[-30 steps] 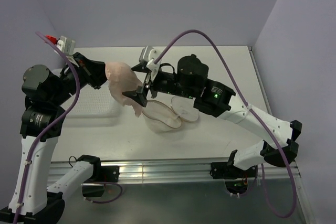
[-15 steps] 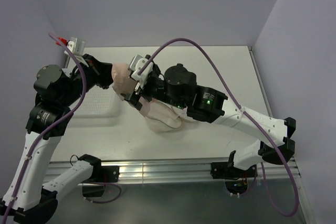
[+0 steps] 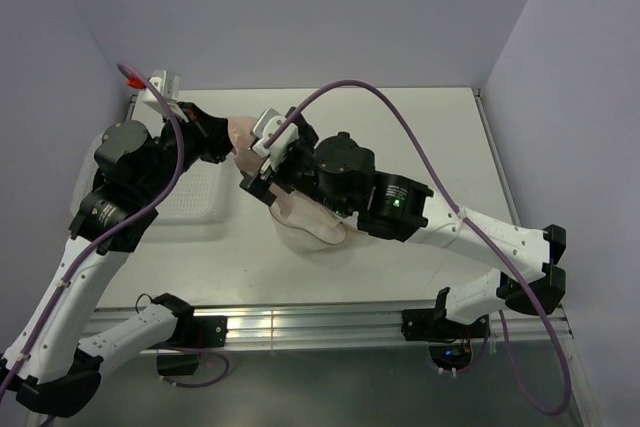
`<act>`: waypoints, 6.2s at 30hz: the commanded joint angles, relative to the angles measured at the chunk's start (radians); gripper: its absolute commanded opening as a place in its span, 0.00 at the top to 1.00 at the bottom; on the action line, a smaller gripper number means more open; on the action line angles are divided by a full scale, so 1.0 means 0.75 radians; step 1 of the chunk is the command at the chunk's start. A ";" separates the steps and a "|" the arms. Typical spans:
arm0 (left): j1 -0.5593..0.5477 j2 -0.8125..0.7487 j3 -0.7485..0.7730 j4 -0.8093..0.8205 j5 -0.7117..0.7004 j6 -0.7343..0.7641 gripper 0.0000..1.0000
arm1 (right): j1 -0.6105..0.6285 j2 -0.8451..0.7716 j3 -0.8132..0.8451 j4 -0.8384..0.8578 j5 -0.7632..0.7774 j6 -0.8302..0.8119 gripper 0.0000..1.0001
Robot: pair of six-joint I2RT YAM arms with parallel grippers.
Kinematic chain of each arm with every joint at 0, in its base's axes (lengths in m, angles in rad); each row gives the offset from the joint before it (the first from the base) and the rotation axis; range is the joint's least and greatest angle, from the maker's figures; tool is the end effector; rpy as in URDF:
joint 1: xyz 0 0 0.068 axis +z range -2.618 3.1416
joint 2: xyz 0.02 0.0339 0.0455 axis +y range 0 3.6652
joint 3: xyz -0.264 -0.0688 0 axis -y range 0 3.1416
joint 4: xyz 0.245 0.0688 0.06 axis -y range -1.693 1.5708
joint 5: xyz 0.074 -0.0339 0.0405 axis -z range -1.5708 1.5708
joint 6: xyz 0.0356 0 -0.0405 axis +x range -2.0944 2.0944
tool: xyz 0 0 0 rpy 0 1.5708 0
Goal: Place the bra in the laundry bag and zip it closed
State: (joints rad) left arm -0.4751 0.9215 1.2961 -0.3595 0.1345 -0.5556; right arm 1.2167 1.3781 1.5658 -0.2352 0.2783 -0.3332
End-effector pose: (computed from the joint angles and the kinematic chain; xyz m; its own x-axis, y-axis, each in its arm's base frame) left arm 0.1541 -0.0846 0.4709 -0.2906 -0.4383 -0.8506 0.4935 0.6929 -0.5257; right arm 0.1156 0.2846 0.4721 0.2483 -0.2353 -0.9397 -0.7677 0.5437 -0.3390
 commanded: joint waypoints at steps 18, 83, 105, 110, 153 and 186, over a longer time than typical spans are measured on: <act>-0.101 -0.012 0.082 0.048 0.074 0.070 0.96 | -0.031 -0.031 0.033 0.177 0.200 -0.061 0.96; -0.185 0.011 -0.303 0.532 0.487 -0.161 1.00 | -0.624 -0.829 -0.783 0.324 -1.214 0.412 0.34; -0.187 -0.087 -0.335 0.373 0.279 -0.067 1.00 | -0.596 -0.868 -0.719 0.115 -1.099 0.330 0.07; -0.185 -0.108 -0.384 0.367 0.383 -0.024 1.00 | -0.596 -0.762 -0.609 0.109 -1.030 0.338 0.05; -0.187 0.048 -0.196 0.400 1.111 0.184 0.97 | -0.598 -0.365 -0.273 -0.276 -1.631 0.097 0.47; -0.185 -0.302 -0.609 -0.001 -0.339 -0.161 0.41 | -0.669 -0.510 -0.607 0.511 -0.997 0.730 1.00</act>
State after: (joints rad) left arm -0.6125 0.6807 0.8848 -0.3546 -0.0380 -0.5663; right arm 0.7219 1.0401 1.1671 -0.0837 -0.5800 0.0738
